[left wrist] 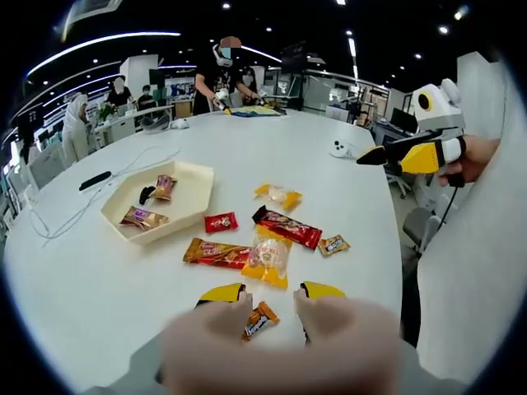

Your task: Place the target food into the container with the food tongs after gripping and lifting it, then release it inside without dropping or visibly crushing the food.

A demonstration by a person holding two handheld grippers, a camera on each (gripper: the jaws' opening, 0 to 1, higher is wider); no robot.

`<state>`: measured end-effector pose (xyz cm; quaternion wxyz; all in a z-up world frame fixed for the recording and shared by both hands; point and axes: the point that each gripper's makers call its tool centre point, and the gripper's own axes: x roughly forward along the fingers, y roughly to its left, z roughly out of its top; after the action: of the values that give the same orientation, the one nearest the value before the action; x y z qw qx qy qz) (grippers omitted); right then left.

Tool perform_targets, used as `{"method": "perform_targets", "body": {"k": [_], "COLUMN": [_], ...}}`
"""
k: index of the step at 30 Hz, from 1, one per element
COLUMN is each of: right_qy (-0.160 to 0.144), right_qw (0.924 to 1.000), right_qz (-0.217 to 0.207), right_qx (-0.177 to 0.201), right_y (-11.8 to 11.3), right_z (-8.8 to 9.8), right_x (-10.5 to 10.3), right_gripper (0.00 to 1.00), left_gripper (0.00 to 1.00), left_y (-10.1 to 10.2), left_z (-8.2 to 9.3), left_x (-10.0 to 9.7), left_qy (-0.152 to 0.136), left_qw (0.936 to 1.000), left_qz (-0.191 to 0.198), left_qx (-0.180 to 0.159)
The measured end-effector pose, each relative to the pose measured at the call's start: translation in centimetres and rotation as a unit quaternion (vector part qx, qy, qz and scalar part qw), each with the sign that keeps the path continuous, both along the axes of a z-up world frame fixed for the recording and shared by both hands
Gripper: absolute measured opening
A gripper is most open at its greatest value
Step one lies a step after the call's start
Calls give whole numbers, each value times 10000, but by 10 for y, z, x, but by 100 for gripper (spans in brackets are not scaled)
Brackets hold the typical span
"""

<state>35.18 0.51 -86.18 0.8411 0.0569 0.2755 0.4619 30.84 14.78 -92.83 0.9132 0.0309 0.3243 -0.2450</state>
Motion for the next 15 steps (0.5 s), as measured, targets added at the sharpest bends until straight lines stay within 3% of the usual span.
{"method": "perform_targets", "body": {"k": [3,5,8,15], "right_qy": [8,4,2,33], "right_qw": [10000,10000,10000,9999], "right_qz": [-18,-21,-38,-139], "right_qx": [4,2,-4,3], "right_y": [0,0,0,-2], "right_z": [0,0,0,0], "right_x": [-1,-1,-2,-4], "right_gripper": [67,67,67,67], "left_gripper": [25,25,25,25], "left_y": [-2,-2,0,9], "left_z": [-8,-15,-20,-24], "left_x": [-5,-7,-8,-4], "left_qy": [129,167,179,175], "left_qw": [9979,9927,9885,9853], "left_qz": [-481,-921,-1169,-1338], "left_qx": [402,759,944,1050]}}
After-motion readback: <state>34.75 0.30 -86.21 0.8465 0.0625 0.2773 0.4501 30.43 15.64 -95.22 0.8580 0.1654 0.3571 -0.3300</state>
